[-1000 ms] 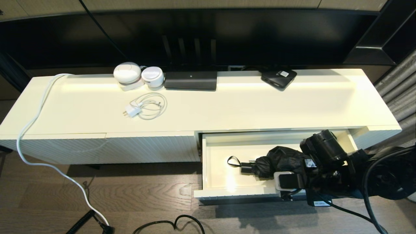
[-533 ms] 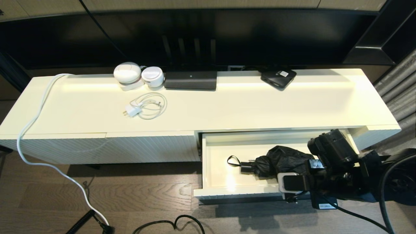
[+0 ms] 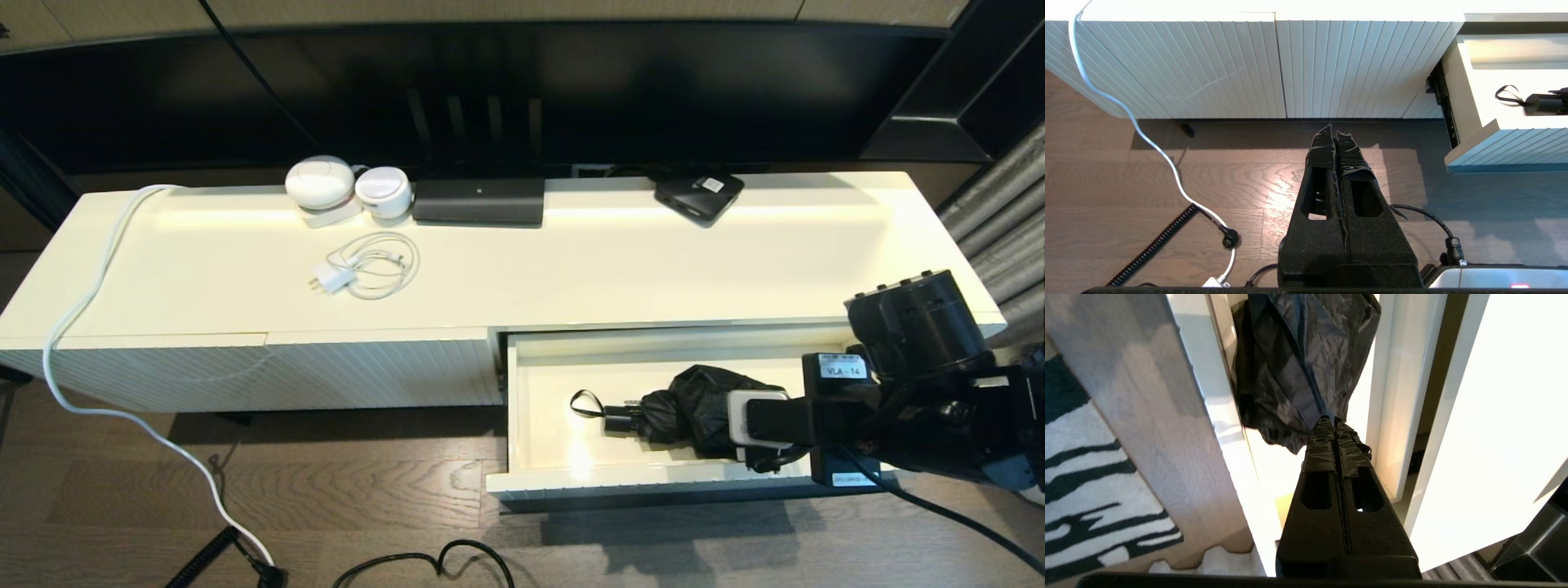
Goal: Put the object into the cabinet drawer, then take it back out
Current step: Take the umbrella out of the drawer and put it on the table
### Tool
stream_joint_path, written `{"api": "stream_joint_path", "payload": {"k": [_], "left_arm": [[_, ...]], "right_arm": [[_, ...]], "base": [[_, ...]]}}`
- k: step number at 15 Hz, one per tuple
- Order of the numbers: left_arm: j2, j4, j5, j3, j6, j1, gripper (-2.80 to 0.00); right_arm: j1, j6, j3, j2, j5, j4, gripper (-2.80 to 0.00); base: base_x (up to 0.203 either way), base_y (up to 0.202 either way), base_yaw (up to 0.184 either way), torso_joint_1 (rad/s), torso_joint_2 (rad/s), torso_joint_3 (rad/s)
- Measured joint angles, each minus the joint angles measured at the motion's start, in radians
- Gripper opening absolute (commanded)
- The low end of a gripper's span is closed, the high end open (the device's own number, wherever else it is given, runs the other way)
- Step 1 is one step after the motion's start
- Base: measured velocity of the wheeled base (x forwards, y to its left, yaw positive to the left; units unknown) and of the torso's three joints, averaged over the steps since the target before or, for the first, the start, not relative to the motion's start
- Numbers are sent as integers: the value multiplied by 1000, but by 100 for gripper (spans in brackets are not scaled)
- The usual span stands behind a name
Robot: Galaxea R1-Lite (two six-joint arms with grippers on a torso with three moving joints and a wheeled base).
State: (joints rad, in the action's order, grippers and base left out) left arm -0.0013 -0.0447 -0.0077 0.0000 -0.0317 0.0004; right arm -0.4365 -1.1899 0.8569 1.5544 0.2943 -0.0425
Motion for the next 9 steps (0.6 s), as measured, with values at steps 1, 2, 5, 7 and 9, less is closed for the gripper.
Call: {"api": "stream_joint_path", "payload": {"k": [1, 2, 5, 7, 9], "left_arm": [[0, 0, 0, 0, 0, 0, -280], [0, 0, 0, 0, 0, 0, -280], [0, -1, 0, 0, 0, 0, -280], [0, 0, 0, 0, 0, 0, -280], [0, -1, 0, 0, 0, 0, -280]], "right_arm": [[6, 1, 40, -6, -1, -58, -280], [13, 4, 86, -8, -3, -126, -280], [27, 18, 237, 4, -8, -327, 0], [29, 31, 356, 37, -24, -476, 0], [28, 82, 420, 95, -47, -585, 0]], "base": [[0, 0, 0, 0, 0, 0], [0, 0, 0, 0, 0, 0], [0, 0, 0, 0, 0, 0], [0, 0, 0, 0, 0, 0], [0, 0, 0, 0, 0, 0]]}}
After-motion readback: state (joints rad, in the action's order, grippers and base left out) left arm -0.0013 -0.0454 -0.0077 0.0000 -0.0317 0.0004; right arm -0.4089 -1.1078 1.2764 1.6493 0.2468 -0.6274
